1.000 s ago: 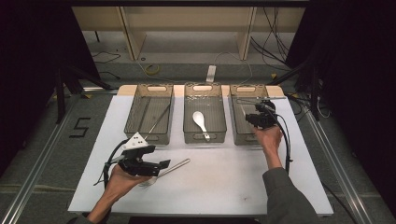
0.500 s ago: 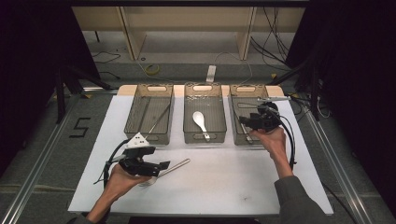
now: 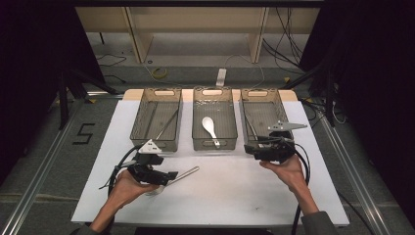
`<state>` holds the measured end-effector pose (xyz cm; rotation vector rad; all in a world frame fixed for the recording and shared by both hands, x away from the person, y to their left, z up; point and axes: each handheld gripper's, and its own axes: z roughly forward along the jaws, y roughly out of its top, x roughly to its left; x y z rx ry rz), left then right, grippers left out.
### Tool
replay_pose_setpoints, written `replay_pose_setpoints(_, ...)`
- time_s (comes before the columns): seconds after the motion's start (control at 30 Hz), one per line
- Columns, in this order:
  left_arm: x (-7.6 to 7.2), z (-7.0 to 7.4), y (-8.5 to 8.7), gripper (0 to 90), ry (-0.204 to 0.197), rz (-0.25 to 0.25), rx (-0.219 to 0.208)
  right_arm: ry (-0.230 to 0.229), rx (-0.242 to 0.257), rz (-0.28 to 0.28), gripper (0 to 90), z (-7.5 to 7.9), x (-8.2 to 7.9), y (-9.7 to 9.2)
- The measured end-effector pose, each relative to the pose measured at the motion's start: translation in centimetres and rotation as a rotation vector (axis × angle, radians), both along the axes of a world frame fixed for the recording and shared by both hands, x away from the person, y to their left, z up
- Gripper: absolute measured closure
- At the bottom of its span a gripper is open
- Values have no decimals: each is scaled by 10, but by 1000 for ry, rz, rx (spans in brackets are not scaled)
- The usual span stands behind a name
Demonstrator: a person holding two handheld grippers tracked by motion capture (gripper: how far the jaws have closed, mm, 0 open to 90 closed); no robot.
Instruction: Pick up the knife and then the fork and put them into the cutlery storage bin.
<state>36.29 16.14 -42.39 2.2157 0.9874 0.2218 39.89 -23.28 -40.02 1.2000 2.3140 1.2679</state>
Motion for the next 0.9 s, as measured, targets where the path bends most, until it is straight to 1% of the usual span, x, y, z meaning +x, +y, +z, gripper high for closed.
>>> replay_pose_setpoints(0.07,1,-2,-2,262,18,-8,34,-6,7,14,324,-4,-7,1)
replay_pose_setpoints(0.13,2,-4,-5,288,17,-11,65,-7,13,28,323,-7,-13,3)
replay_pose_setpoints(0.23,3,-7,-7,324,32,-19,100,-7,16,51,322,-11,-21,6)
replay_pose_setpoints(0.3,5,-10,-7,342,49,-28,108,-13,12,62,320,-14,-26,8)
replay_pose_setpoints(0.33,5,-11,-8,352,55,-23,110,-14,12,64,318,-15,-28,9)
replay_pose_setpoints(0.4,6,-13,-9,369,70,-37,124,-23,15,66,310,-16,-32,9)
replay_pose_setpoints(0.47,6,-15,-10,389,77,-40,143,-30,24,66,308,-16,-35,9)
replay_pose_setpoints(0.63,7,-20,-13,441,96,-48,173,-47,42,66,301,-15,-44,6)
replay_pose_setpoints(0.77,8,-22,-17,481,119,-60,197,-44,38,66,302,-17,-49,4)
replay_pose_setpoints(0.9,9,-25,-20,521,124,-63,224,-39,31,68,302,-20,-52,4)
